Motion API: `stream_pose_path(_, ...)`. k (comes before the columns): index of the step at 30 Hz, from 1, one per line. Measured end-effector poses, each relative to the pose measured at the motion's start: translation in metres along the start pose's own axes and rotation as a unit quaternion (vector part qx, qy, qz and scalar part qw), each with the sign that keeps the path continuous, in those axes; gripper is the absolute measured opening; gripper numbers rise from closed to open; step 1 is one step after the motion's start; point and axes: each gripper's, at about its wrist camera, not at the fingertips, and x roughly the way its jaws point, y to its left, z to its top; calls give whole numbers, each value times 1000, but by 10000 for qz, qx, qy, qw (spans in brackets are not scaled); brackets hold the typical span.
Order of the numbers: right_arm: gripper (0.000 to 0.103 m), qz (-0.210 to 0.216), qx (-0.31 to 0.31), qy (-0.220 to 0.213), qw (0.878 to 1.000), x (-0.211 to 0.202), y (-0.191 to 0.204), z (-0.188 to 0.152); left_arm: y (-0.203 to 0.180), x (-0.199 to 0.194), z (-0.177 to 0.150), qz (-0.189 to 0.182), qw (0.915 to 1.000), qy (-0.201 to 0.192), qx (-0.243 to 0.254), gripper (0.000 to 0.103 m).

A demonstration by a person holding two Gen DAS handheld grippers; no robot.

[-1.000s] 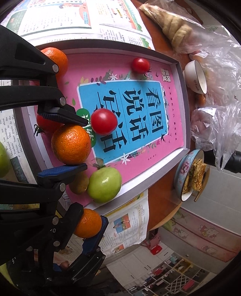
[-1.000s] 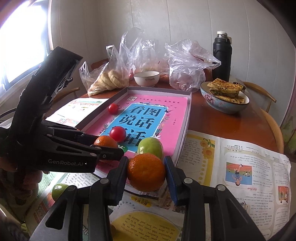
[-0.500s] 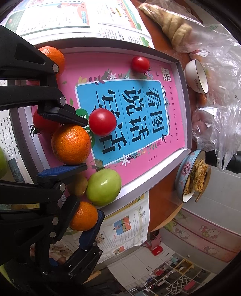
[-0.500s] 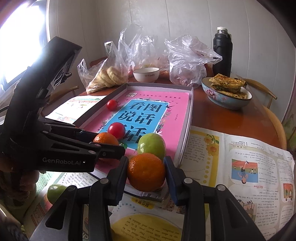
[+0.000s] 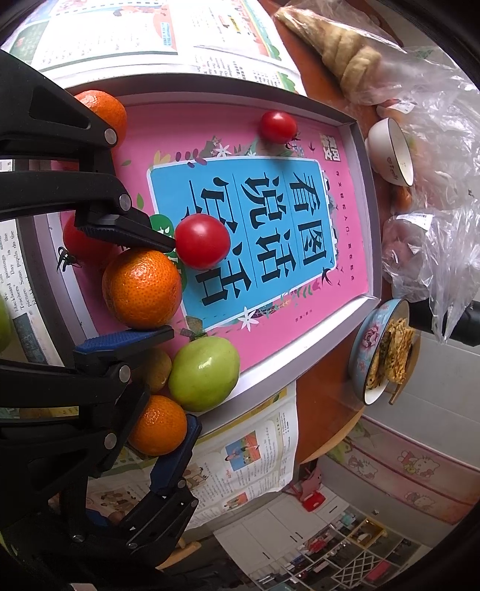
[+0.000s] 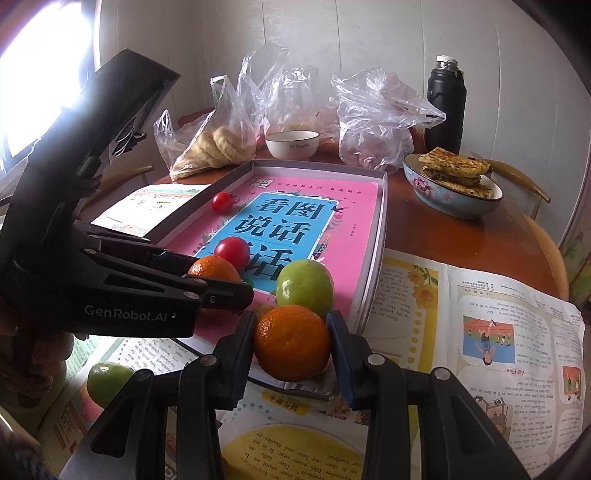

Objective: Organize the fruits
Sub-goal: 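Lower both oranges onto the workbook and open both tools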

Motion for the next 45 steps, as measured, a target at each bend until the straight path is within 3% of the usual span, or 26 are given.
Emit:
stream_pose_path(30,42,-109,-78,11,9999,-12,2,-2,-4,-2,-1,77,9999,-35,86,42)
stream_pose_path(37,50,-166,-52,-27,9998,-17,1,-1,-3,-6,-4,105,9999,-67,78,42)
stream_pose_path(45,50,-178,-28,-41,9998,-20,1,-2,-6,-15,-5,150,9997,-183,108,44)
